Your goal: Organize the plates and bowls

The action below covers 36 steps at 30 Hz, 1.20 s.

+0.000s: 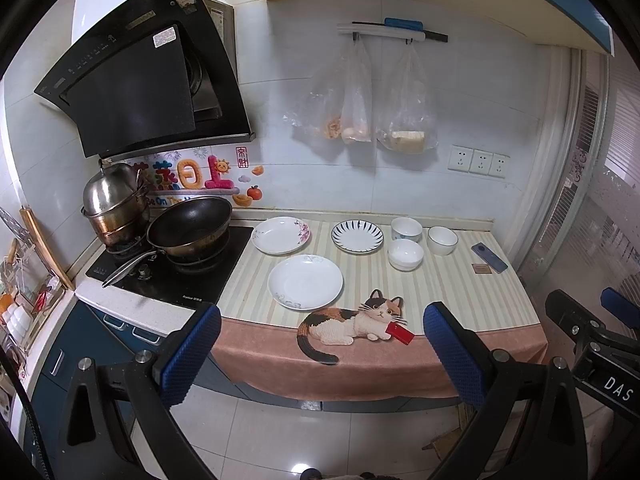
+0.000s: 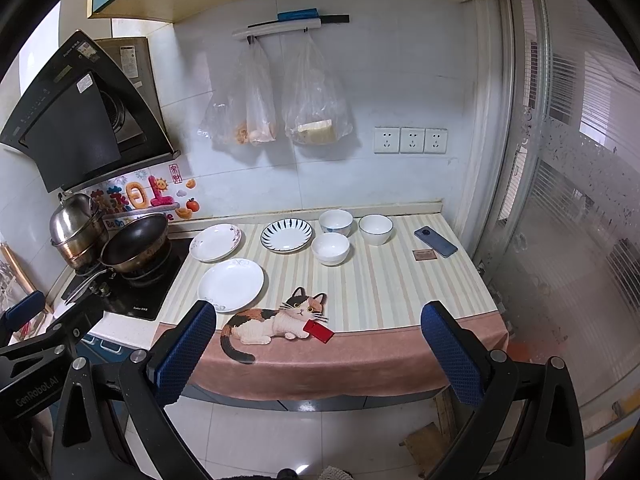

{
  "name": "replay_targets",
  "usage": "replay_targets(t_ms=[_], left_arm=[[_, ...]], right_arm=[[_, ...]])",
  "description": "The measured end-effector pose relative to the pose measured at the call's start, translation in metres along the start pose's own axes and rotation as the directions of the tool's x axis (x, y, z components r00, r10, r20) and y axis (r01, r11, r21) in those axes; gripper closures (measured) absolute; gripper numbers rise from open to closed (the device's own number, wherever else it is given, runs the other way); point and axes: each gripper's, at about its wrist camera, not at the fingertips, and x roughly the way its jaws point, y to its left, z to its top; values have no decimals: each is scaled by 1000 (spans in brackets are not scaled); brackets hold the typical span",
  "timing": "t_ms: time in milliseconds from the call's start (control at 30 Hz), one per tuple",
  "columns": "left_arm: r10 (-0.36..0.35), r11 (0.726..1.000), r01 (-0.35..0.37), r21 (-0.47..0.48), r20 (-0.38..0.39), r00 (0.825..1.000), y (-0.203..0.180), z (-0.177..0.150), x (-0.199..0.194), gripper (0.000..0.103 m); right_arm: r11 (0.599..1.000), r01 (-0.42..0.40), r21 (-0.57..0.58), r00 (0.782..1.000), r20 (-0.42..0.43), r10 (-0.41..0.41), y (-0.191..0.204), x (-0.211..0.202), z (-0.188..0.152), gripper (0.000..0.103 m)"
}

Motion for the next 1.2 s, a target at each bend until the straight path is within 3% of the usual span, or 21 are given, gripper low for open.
replay_targets(t_ms=[1200], left_arm=[[-4, 1000, 4, -8, 1, 1000, 1, 1, 1, 0]], right_arm=[[1000, 2, 1, 1000, 1, -2, 1, 4, 3, 0]])
